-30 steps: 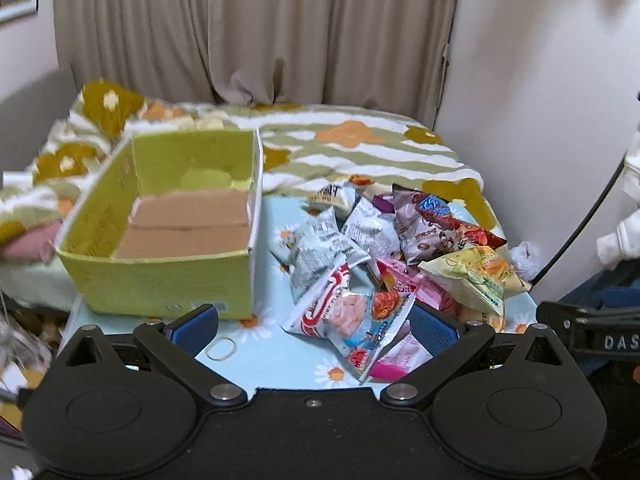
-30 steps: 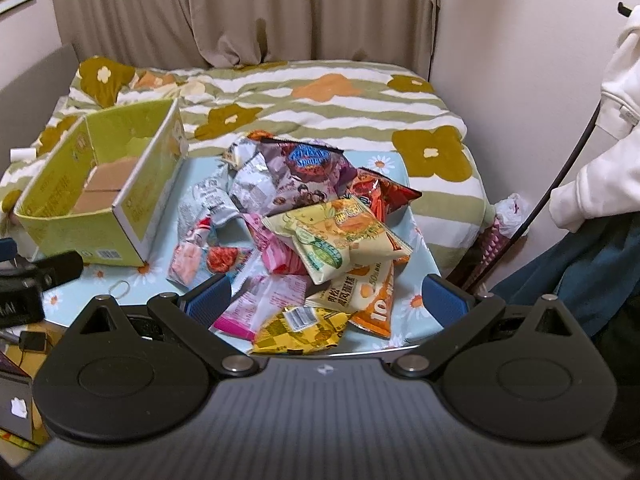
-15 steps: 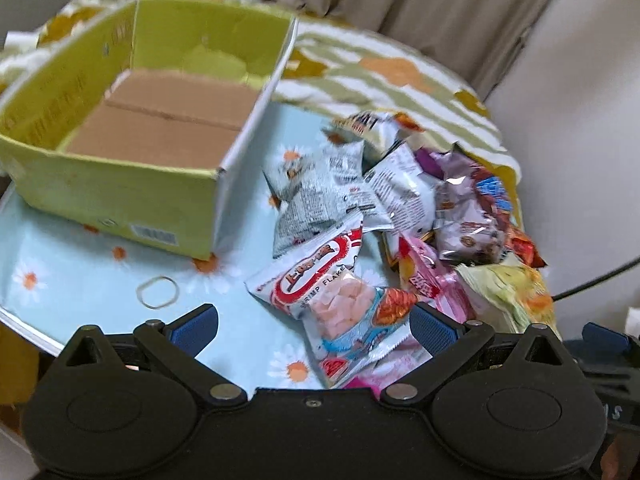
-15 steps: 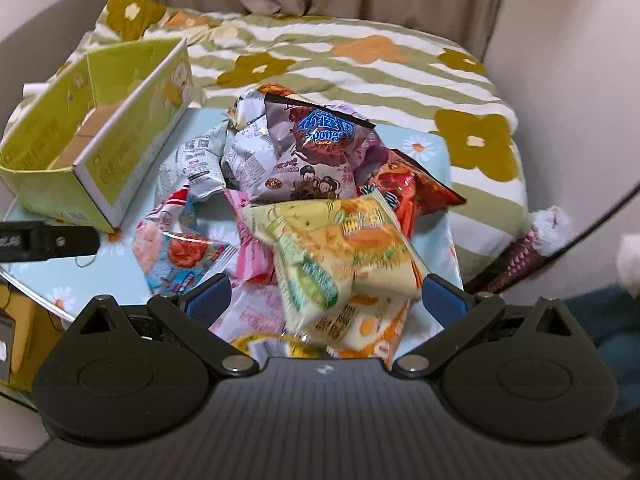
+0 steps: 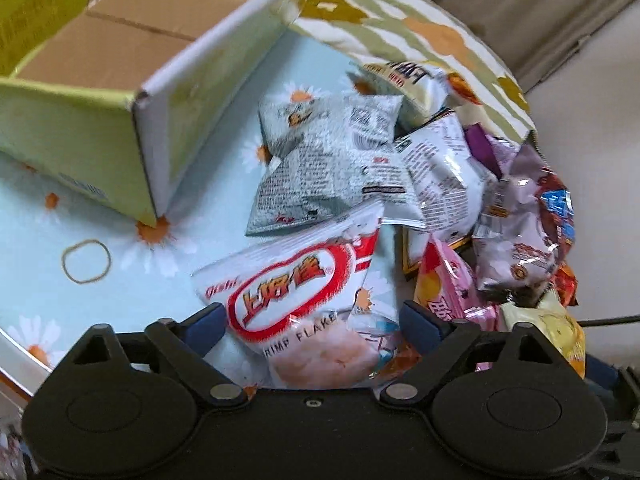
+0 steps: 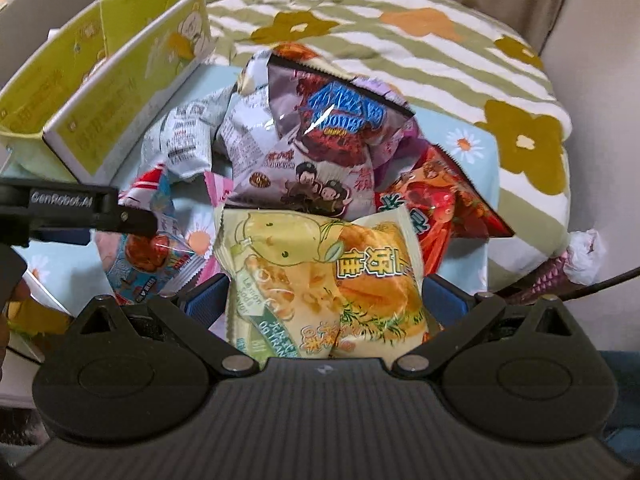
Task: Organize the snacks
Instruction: 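Grasp the Oishi shrimp flakes bag with the left tool while the right grasps the lemon-print bag, then carry both bags over the cardboard box and open both tools to drop them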
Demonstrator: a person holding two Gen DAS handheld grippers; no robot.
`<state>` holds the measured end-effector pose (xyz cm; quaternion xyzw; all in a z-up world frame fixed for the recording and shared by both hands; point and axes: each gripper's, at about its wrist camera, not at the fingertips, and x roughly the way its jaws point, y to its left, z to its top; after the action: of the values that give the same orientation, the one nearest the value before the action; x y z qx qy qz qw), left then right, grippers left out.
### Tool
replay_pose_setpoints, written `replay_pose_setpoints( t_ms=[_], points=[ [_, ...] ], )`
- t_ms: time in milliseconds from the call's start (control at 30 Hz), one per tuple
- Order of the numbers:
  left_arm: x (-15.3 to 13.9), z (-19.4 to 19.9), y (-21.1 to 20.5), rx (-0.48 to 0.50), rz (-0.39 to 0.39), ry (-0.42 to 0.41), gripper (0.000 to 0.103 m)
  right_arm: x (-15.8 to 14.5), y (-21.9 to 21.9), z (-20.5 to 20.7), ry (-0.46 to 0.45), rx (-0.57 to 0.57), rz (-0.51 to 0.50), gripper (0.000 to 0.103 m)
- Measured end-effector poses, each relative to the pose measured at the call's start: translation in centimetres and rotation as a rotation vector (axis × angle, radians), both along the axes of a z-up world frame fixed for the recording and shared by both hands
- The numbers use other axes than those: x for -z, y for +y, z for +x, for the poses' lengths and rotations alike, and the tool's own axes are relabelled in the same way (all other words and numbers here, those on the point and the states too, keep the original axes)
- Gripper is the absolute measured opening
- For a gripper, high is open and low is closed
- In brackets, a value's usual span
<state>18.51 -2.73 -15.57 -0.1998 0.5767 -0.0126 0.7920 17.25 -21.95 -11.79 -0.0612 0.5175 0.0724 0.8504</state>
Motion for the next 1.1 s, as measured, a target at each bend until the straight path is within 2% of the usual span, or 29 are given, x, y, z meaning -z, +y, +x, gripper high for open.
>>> replay_pose_setpoints(
  t_ms=[67, 167, 200, 267, 533, 633, 700, 767, 867, 1100],
  points=[
    [0.5, 0.2, 0.2, -0.011, -0.017, 0.015, 0.09, 0.5, 0.0, 0.2, 0.018, -0.006, 0.007, 0.103],
    [1.5, 0.3, 0.3, -0.015, -0.03, 0.056, 0.075, 1.0, 0.0, 0.4, 0.032, -0.014, 0.017, 0.103],
    [1.9, 0.3, 0.4, -0.021, -0.057, 0.067, 0.066, 1.1, -0.1, 0.5, 0.037, -0.015, 0.019, 0.103],
    [2.4, 0.1, 0.4, -0.03, -0.088, 0.076, 0.064, 1.3, -0.2, 0.6, 0.043, -0.014, 0.025, 0.103],
    [1.5, -0.6, -0.3, 0.018, -0.044, 0.031, 0.06, 1.5, -1.4, 0.9, 0.058, 0.023, 0.088, 0.103],
    [1.1, -0.7, -0.5, 0.019, -0.037, 0.016, 0.06, 1.3, -1.6, 0.7, 0.058, 0.036, 0.102, 0.1],
    [0.6, -1.0, -0.5, 0.023, -0.024, 0.001, 0.06, 1.0, -1.7, 0.5, 0.051, 0.033, 0.101, 0.097],
    [0.0, -1.2, -0.6, 0.028, -0.018, -0.01, 0.06, 0.8, -1.6, 0.1, 0.039, 0.031, 0.092, 0.088],
    [-1.0, -1.7, -0.7, 0.032, -0.003, -0.039, 0.06, 0.4, -1.7, -0.3, 0.024, 0.027, 0.091, 0.084],
    [-4.7, -2.8, -1.2, 0.046, 0.045, -0.141, 0.06, -2.0, -2.1, -1.8, -0.062, 0.021, 0.084, 0.084]
  ],
)
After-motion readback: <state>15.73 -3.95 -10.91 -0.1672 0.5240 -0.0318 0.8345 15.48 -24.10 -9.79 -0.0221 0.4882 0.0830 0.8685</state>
